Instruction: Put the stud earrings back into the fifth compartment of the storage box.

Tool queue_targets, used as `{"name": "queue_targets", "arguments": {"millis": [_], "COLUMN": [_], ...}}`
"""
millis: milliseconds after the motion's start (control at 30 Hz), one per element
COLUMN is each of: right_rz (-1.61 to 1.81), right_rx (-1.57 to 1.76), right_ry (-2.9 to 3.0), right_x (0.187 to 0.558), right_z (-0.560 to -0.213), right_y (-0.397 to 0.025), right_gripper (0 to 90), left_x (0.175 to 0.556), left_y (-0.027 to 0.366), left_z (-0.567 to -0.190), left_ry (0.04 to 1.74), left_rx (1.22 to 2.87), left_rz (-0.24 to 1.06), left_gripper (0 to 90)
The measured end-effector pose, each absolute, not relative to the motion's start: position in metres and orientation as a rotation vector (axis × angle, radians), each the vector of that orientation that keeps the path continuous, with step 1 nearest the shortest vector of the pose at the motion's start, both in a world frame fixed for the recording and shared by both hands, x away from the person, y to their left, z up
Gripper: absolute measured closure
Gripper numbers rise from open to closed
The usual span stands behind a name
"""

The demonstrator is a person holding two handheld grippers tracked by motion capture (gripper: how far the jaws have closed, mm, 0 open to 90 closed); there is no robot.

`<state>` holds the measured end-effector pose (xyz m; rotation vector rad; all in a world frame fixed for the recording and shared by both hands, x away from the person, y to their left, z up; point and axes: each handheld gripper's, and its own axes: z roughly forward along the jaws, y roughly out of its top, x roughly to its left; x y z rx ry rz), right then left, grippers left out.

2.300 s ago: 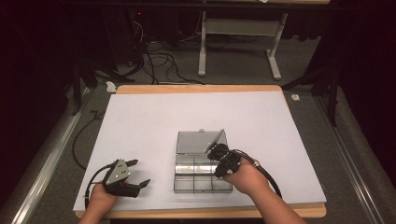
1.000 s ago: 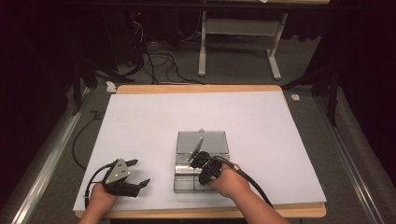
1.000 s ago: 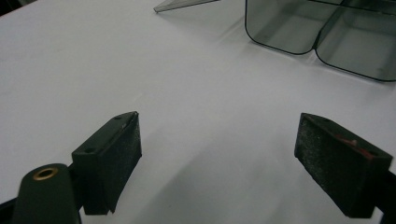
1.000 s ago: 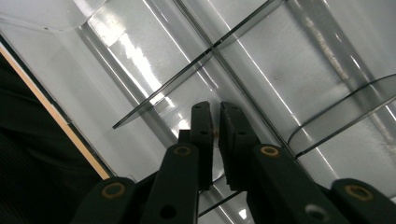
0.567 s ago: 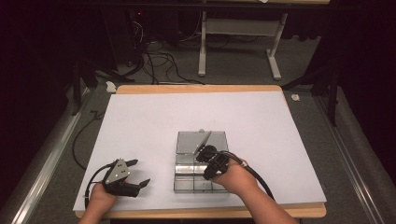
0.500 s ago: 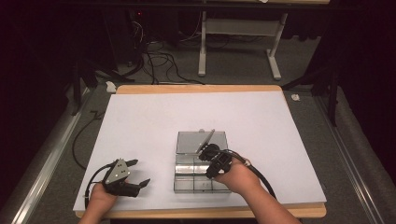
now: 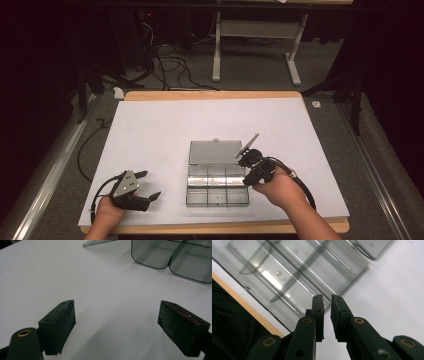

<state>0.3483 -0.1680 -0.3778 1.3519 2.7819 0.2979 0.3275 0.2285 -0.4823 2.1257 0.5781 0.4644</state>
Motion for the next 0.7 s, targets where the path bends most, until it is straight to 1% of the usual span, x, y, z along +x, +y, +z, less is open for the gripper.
{"name": "queue_targets", "arguments": {"millis": [67, 300, 700], "right_rz": [0.291, 0.281, 0.263], "right_rx": [1.409, 1.427, 1.491], "right_ry": [2.759, 2.732, 2.701], "right_x": [0.347, 0.346, 0.347], "right_z": [-0.378, -0.384, -0.402], "right_y": [-0.175, -0.195, -0.212], "right_gripper": [81.6, 80.3, 77.5], "left_x": [0.327, 0.327, 0.327], "left_y": [0.228, 0.228, 0.228], "left_z": [-0.482, -0.482, -0.482], "left_ry": [0.577, 0.578, 0.578], "left_rx": [2.126, 2.126, 2.128], "left_rz": [0.466, 0.467, 0.467], "left_gripper": [15.3, 15.3, 15.3]}}
